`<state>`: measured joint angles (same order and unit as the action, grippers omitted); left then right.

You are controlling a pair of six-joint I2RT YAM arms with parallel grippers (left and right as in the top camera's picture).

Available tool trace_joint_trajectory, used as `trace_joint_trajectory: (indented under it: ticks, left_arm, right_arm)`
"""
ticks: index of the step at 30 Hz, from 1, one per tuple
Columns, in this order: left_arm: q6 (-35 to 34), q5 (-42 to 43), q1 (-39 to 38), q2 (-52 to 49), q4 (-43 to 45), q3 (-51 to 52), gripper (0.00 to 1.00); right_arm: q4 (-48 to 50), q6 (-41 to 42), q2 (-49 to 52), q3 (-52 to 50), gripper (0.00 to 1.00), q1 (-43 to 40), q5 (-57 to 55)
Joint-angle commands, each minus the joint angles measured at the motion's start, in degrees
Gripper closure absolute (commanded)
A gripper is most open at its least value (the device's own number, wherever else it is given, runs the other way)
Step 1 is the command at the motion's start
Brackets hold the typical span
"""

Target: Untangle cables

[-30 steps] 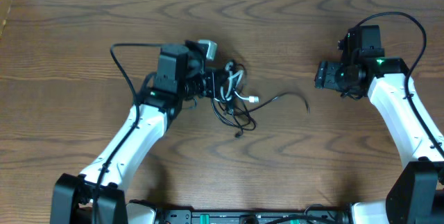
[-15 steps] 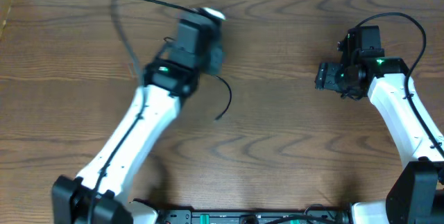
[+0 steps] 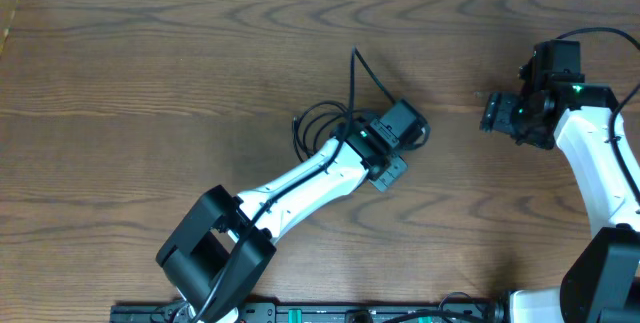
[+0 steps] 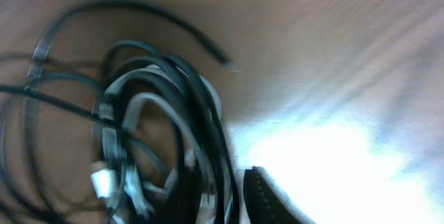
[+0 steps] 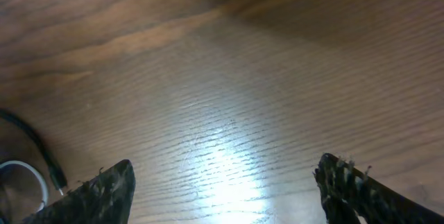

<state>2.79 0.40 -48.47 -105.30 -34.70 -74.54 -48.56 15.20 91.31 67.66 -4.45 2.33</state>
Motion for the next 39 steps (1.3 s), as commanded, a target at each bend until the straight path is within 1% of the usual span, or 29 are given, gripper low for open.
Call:
trace_joint_trajectory:
  ticks: [1,2,3,4,6,8,10,14,17,19,23,25,30,31,32,36,37,39]
  left_arm:
    - [-1.81,10.99,-0.09,4.02,-1.70,-0.39,0.51]
    - [-2.43,13.05,-0.02,5.03,-2.23,-0.39,0.46]
    - [-2.95,14.40,0.17,6.25,-2.75,-0.39,0.45]
    - [-2.91,14.56,0.37,7.65,-3.48,-0.39,0.45]
    - [-2.93,13.60,1.29,10.60,-4.76,-0.39,0.40]
    - [-3.39,12.55,2.91,13.60,-5.88,-0.39,0.39]
    - [-5.20,10.58,5.09,16.44,-6.88,-0.39,0.39]
    - [-11.13,6.32,11.98,20.59,-8.61,-0.37,0.39]
    - [-15.19,6.45,18.03,21.31,-9.68,-0.37,0.37]
    - [-18.10,6.43,22.21,21.05,-10.47,-0.22,0.34]
    - [-22.23,6.67,28.89,20.26,-10.47,0.87,0.24]
    - [-22.64,6.71,31.36,19.69,-10.54,1.27,0.23]
    - [-22.62,7.08,34.05,18.36,-11.13,1.57,0.22]
    - [-22.60,7.06,34.05,17.94,-11.19,1.57,0.22]
    - [-22.60,7.08,34.03,17.62,-11.26,1.60,0.22]
    - [-22.62,8.11,33.99,16.06,-11.61,1.60,0.22]
    - [-22.62,8.17,33.99,15.80,-11.67,1.57,0.22]
    - [-22.62,8.15,33.99,15.28,-11.78,1.60,0.22]
  right_arm:
    - [1.25,-3.58,-1.51,0.24,0.18,0.09,6.40]
    - [1.81,-4.66,-1.51,0.24,0.18,0.20,9.03]
    - [2.29,-5.49,-1.51,0.24,0.17,0.33,11.39]
    - [2.84,-6.69,-1.51,0.24,0.18,0.50,14.43]
    - [3.61,-8.44,-1.51,0.24,0.17,1.03,20.22]
    - [4.02,-10.51,-1.51,0.22,0.17,2.16,24.98]
    - [4.20,-12.57,-1.51,0.22,0.17,4.20,27.52]
    - [4.24,-17.70,-1.16,0.20,0.15,9.94,27.34]
    - [5.09,-18.71,-0.09,0.13,0.15,14.43,21.40]
    - [6.03,-18.73,1.36,0.11,0.15,17.70,16.44]
    - [7.76,-18.71,5.07,0.11,0.17,23.61,10.58]
    - [8.13,-18.62,6.91,0.11,0.20,25.94,7.41]
    - [9.79,-18.47,11.41,0.11,0.27,29.70,3.96]
    - [10.10,-18.47,12.24,0.11,0.29,30.18,3.50]
    - [10.54,-18.40,13.14,0.11,0.34,30.75,2.91]
    - [12.35,-12.52,16.68,0.11,0.39,32.68,-3.32]
    - [12.41,-11.82,16.94,0.11,0.43,32.85,-3.82]
    - [12.52,-11.39,17.35,0.11,0.53,32.89,-3.91]
